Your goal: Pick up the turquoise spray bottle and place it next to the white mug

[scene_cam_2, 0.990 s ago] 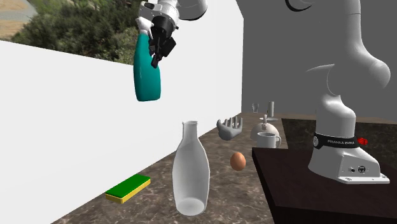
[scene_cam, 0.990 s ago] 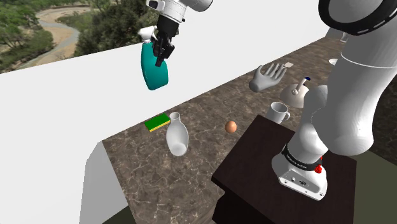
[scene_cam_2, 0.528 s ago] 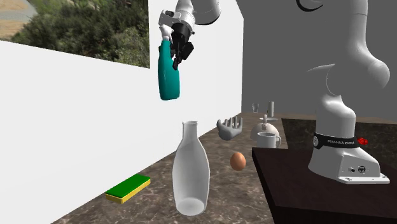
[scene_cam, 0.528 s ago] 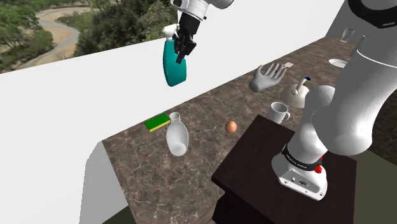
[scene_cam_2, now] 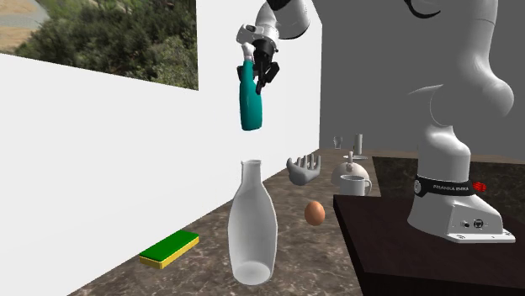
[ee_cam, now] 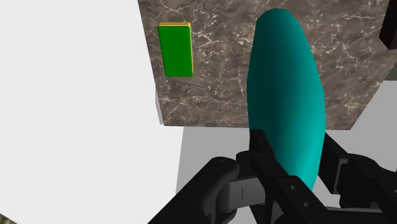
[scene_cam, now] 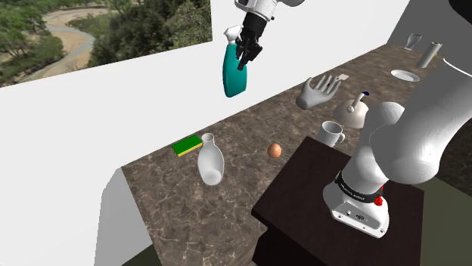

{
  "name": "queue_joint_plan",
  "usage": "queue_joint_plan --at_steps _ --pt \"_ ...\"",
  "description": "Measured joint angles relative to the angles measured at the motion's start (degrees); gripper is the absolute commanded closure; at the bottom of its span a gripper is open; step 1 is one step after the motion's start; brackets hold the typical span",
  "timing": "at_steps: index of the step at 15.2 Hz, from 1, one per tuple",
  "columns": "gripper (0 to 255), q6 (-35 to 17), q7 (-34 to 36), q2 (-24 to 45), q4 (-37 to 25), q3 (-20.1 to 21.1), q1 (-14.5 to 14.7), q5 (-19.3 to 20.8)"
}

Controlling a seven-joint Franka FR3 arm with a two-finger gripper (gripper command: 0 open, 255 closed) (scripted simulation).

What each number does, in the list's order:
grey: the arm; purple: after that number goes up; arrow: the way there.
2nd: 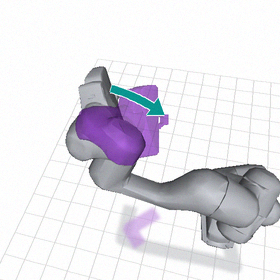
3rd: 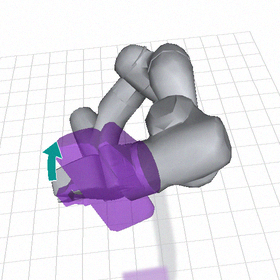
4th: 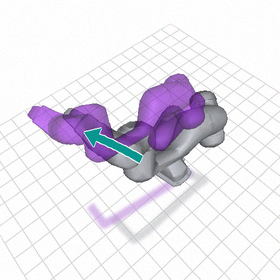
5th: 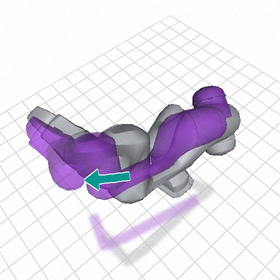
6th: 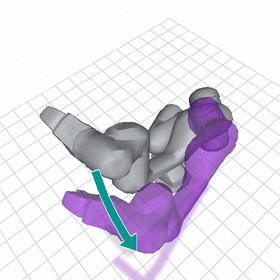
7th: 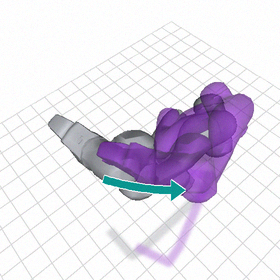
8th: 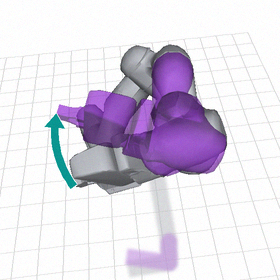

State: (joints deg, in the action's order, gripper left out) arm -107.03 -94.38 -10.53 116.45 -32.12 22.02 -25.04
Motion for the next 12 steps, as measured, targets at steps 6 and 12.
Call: queue_joint_plan --at_steps 6,12 --pt "255 3.43 -4.41 -5.96 3.97 -3.48 -3.99 4.57" --pt "255 7.56 -10.5 -8.29 4.49 -8.36 -7.69 8.11"
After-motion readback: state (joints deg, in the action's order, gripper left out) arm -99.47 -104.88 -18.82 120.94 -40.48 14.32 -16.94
